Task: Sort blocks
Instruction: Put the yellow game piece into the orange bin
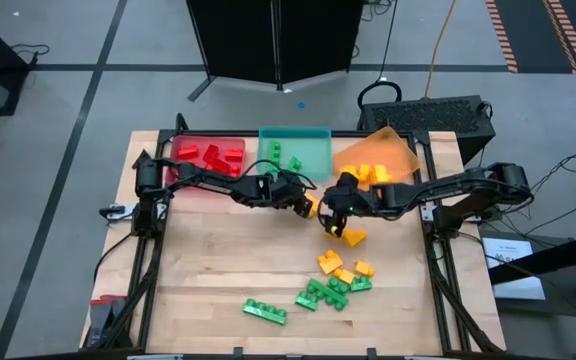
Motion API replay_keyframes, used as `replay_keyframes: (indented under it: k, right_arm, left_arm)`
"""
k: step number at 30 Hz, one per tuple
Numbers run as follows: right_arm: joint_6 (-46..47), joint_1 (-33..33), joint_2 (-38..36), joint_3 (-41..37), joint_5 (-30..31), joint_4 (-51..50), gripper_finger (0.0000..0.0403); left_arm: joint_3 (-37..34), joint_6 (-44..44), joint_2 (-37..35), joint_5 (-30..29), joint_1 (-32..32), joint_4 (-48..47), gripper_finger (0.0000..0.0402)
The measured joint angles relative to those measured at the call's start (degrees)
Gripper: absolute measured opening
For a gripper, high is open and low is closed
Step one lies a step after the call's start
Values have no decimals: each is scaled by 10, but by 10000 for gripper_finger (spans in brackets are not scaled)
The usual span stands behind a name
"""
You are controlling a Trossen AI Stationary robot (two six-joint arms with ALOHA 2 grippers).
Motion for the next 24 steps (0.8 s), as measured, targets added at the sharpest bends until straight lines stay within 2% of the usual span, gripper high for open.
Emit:
replay_keyframes:
  k: [6,9,13,15,19,24]
  right_arm:
    - [16,-4,17,-52,8,108,336]
    - [19,-5,41,-58,6,124,336]
    - [19,-8,77,-58,-23,160,336]
    - [20,-8,94,-58,-11,165,336]
    - [37,-11,115,-58,54,160,336]
    - [31,-30,131,-58,34,210,336]
  left_arm:
    - [0,-3,-2,15,-1,9,246]
    - [0,-3,-2,15,-1,21,246]
    - [0,-3,-2,15,0,41,246]
    - [1,-3,-3,17,0,47,246]
    - [1,-3,-3,27,-1,49,246]
    - [1,0,-3,28,2,48,246]
